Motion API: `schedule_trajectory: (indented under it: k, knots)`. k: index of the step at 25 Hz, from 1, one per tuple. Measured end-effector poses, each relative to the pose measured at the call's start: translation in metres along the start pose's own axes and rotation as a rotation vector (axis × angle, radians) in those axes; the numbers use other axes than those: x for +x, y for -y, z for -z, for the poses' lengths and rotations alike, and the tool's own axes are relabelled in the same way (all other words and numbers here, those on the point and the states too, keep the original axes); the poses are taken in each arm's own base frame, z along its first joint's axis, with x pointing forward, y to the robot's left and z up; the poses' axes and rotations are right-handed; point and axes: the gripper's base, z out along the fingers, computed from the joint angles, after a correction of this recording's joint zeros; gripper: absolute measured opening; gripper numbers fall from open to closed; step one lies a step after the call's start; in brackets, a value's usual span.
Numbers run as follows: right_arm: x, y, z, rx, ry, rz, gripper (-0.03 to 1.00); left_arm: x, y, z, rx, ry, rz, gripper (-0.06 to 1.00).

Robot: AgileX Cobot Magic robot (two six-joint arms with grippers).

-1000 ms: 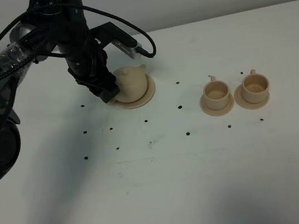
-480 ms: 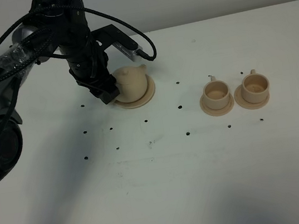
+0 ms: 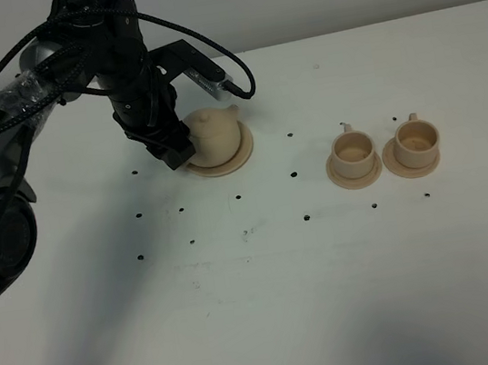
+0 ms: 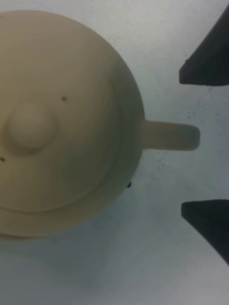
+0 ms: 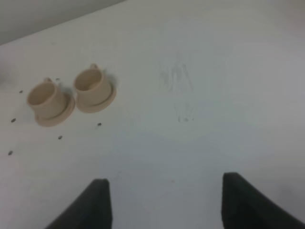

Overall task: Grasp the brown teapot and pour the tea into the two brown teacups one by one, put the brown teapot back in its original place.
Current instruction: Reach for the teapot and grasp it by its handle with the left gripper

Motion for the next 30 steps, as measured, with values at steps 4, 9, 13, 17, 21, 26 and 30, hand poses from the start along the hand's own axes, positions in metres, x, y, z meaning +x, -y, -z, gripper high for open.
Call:
schedule_trajectory:
  k: [4, 9, 13, 17, 21, 26, 30]
  knots:
    - [-0.0001, 0.0000, 0.0000, 0.000, 0.001, 0.000, 0.49, -0.0004, 0.0006, 0.0000, 0.006, 0.004, 0.002, 0.53]
    - [-0.0001, 0.0000, 0.0000, 0.000, 0.001, 0.000, 0.49, -0.0008, 0.0011, 0.0000, 0.012, 0.009, -0.009, 0.53]
    - [-0.0001, 0.0000, 0.0000, 0.000, 0.001, 0.000, 0.49, -0.0011, 0.0009, 0.0000, 0.010, 0.013, -0.015, 0.53]
    - [-0.0001, 0.0000, 0.0000, 0.000, 0.001, 0.000, 0.49, -0.0033, -0.0004, 0.0001, -0.004, 0.036, -0.026, 0.53]
    - [-0.0001, 0.0000, 0.0000, 0.000, 0.001, 0.000, 0.49, -0.0052, -0.0016, 0.0002, -0.018, 0.057, -0.037, 0.53]
    - [-0.0001, 0.0000, 0.0000, 0.000, 0.001, 0.000, 0.49, -0.0076, -0.0017, 0.0003, -0.020, 0.083, -0.037, 0.53]
    - [-0.0001, 0.0000, 0.0000, 0.000, 0.001, 0.000, 0.49, -0.0090, -0.0007, -0.0029, -0.007, 0.092, -0.037, 0.53]
